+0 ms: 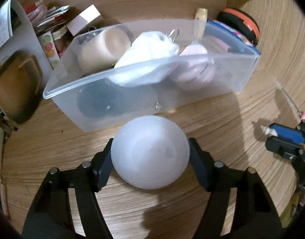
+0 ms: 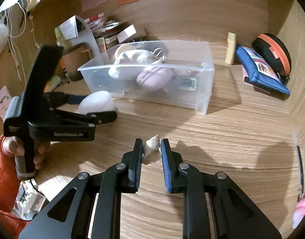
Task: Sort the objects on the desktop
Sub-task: 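Lift the white lid with the left tool while the right tool lifts the seashell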
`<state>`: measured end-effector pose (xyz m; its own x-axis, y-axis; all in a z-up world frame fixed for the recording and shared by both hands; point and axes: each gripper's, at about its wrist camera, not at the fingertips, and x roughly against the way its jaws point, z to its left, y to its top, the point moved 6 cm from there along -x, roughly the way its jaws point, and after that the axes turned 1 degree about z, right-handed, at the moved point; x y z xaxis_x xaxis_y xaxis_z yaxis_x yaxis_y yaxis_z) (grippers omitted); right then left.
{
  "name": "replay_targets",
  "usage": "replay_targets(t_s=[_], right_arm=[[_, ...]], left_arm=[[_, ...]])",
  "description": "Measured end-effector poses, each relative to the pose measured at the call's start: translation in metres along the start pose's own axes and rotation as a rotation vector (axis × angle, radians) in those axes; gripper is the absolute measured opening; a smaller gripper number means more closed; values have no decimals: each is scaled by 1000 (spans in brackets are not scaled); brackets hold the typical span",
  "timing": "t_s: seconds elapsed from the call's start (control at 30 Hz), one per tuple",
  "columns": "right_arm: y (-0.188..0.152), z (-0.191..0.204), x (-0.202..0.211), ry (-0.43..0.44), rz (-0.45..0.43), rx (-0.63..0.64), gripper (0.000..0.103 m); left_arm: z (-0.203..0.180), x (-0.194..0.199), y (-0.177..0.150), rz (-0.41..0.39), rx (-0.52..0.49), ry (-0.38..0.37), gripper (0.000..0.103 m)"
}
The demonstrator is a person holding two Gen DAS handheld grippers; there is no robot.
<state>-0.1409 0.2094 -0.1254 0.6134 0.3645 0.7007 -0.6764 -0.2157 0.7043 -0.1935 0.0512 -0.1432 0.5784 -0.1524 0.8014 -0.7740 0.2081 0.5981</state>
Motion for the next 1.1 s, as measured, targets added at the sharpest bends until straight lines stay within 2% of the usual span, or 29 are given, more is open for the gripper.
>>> replay_targets(t_s=[0.07,0.2,0.63,1.1], right_arm=[[2,-1,0,4,-6,-2,17],[2,-3,3,16,-15,-3,17],[25,5,17,22,-74,19,17],[69,16,41,7,-177,62,17]], left_arm=[[0,0,0,0,-5,6,65],[0,1,0,-7,3,18,65],[-4,48,-10,-150,4,54,65],[24,111,15,-300,64,45,65]])
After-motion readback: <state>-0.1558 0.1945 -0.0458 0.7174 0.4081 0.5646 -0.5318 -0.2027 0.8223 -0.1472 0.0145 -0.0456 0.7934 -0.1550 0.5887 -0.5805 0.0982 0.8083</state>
